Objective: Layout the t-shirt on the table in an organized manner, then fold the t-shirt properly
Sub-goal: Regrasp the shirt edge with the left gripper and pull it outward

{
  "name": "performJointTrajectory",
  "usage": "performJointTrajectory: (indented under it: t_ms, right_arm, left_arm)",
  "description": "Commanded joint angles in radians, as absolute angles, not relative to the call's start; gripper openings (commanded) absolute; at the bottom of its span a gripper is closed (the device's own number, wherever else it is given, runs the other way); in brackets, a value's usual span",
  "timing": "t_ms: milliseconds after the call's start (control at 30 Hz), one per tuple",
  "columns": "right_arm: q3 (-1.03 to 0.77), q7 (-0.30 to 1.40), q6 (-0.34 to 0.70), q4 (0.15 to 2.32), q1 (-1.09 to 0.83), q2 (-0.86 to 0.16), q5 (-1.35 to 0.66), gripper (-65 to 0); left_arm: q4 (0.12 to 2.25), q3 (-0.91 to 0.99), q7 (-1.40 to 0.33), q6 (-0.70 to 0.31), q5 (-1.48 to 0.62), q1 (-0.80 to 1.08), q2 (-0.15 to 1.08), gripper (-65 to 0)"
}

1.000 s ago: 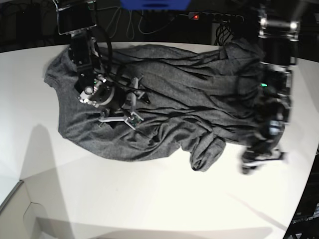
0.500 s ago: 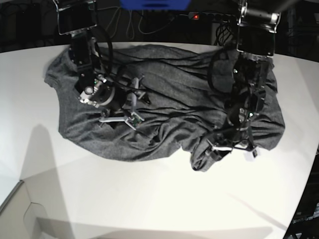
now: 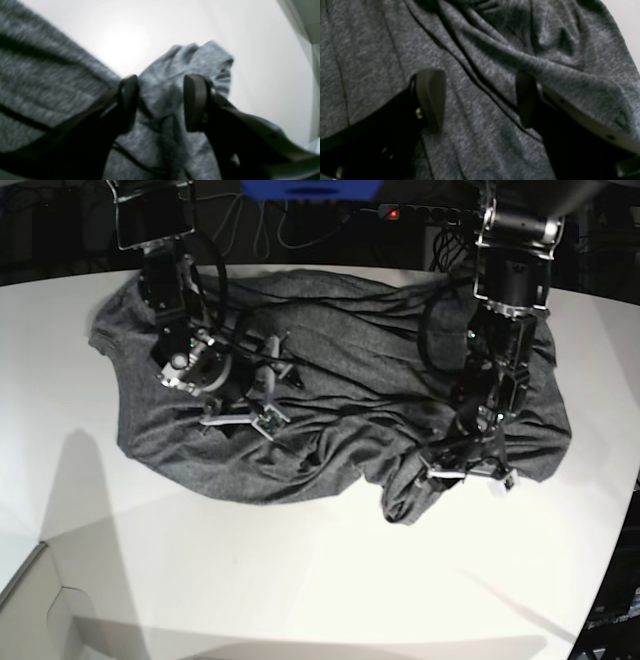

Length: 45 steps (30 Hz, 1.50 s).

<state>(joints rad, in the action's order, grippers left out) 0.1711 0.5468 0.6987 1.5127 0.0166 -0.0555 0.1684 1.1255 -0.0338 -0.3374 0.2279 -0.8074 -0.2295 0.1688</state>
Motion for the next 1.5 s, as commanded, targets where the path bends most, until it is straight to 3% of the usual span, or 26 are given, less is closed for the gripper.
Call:
performJointTrajectory:
  t_ms: [0, 67, 167, 300, 500, 700, 933, 1000, 1167, 1233, 1467]
  right_arm:
    - [0.170, 0.524, 0.698, 1.529, 0.031, -0.056, 0.154, -21.2]
    - [0.170, 0.524, 0.698, 1.529, 0.031, -0.056, 0.154, -21.2]
    - [0.170, 0.524, 0.698, 1.529, 0.031, -0.056, 0.154, -21.2]
    - [0.168, 0.524, 0.698, 1.526, 0.035, -0.058, 0.154, -21.2]
    - [0.074, 0.524, 0.698, 1.527, 0.039, -0.056, 0.154, -21.0]
    - [0.065, 0.524, 0.698, 1.527, 0.039, -0.059, 0.154, -21.0]
    - [0.068, 0.524, 0.698, 1.526, 0.039, -0.051, 0.154, -21.0]
    - [0.068, 0.524, 0.698, 1.532, 0.039, -0.051, 0.154, -21.0]
    - [0.064, 0.524, 0.698, 1.534, 0.071, -0.056, 0.154, -21.0]
    - [0.064, 0.524, 0.698, 1.534, 0.085, -0.058, 0.154, -21.0]
    - [0.062, 0.524, 0.698, 1.498, 0.183, -0.053, 0.151, -21.9]
  left_arm:
    - [1.142, -0.031, -0.321, 0.217, -0.806, -0.260, 0.173, -40.2]
    - [1.141, -0.028, -0.321, 0.217, -0.806, -0.260, 0.173, -47.0]
    - [1.141, -0.027, -0.321, 0.217, -0.806, -0.277, 0.174, -65.0]
    - [1.152, -0.005, -0.321, 0.216, -0.808, -0.312, 0.188, -65.0]
    - [1.218, 0.182, -0.332, 0.216, -0.817, -0.371, 0.280, -65.0]
    - [1.231, 0.278, -0.328, 0.211, -0.857, -0.337, 0.375, -64.9]
    - [1.184, 0.343, -0.329, 0.211, -0.891, -0.283, 0.383, -64.4]
    - [1.135, 0.361, -0.331, 0.211, -0.895, -0.283, 0.383, -61.6]
    - [1.053, 0.406, -0.331, 0.211, -0.895, -0.285, 0.377, -38.4]
    - [1.053, 0.410, -0.331, 0.209, -0.897, -0.285, 0.375, -32.1]
    - [1.228, 0.412, -0.332, 0.209, -1.058, -0.197, 0.381, -30.2]
